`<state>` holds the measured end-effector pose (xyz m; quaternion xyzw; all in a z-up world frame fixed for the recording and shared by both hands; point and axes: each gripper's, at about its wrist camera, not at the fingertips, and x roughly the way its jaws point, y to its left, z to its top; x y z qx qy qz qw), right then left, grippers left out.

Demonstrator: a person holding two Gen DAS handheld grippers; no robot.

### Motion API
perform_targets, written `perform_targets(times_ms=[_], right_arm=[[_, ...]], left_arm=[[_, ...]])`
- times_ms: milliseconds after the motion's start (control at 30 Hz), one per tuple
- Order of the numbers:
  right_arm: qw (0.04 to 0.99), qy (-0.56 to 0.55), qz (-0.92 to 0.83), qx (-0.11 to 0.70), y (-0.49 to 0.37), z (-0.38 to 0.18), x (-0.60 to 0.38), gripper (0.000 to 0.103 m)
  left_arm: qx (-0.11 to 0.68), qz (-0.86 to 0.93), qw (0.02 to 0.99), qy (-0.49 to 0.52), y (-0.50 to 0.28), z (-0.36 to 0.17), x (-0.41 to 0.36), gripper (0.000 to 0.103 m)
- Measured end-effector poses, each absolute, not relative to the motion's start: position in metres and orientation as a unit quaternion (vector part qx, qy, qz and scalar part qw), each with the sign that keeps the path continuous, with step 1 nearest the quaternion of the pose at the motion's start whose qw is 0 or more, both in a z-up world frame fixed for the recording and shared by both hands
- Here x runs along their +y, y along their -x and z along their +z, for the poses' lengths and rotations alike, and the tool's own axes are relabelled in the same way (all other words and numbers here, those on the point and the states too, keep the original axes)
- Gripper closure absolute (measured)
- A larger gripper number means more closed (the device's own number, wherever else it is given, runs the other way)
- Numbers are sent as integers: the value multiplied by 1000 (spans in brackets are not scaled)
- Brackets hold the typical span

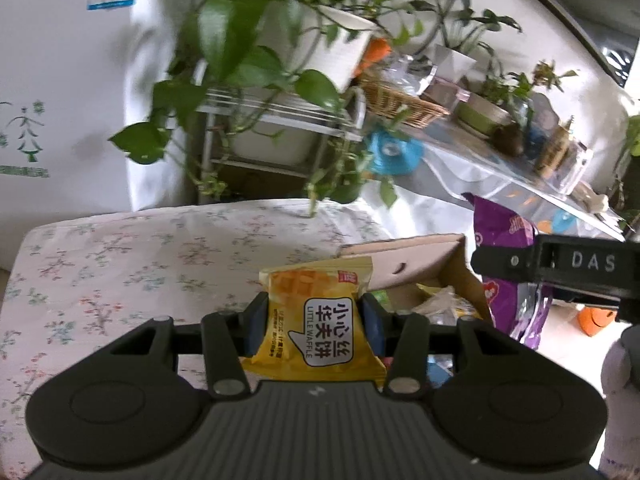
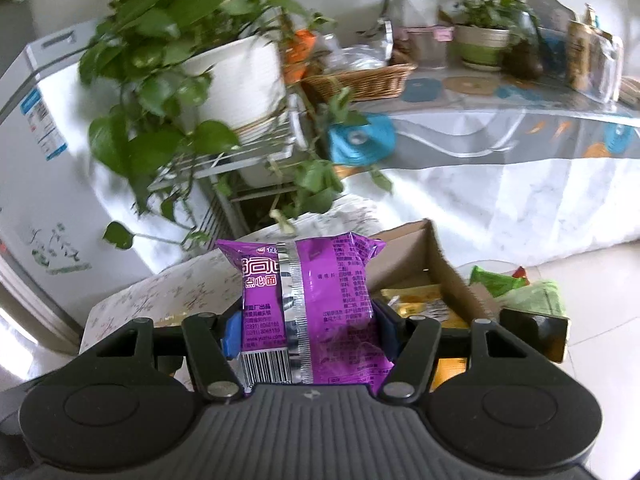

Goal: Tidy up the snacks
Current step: 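Carry the purple bag with the right tool while the left tool carries the yellow bag to the box, then lower the purple and yellow bags into the box and open both tools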

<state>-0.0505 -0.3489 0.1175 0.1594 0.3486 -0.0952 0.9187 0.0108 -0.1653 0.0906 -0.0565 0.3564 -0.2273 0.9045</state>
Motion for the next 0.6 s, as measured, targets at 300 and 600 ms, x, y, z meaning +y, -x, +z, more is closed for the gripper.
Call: perform_targets(times_ms=[300, 600], right_arm=[[911, -179, -125, 350, 62, 114, -379, 34], [899, -193, -151, 363, 71, 105, -401, 34]], left_arm=[[357, -276, 891, 53, -4, 84, -207, 56], [363, -305, 879, 46, -6, 70, -244, 55]])
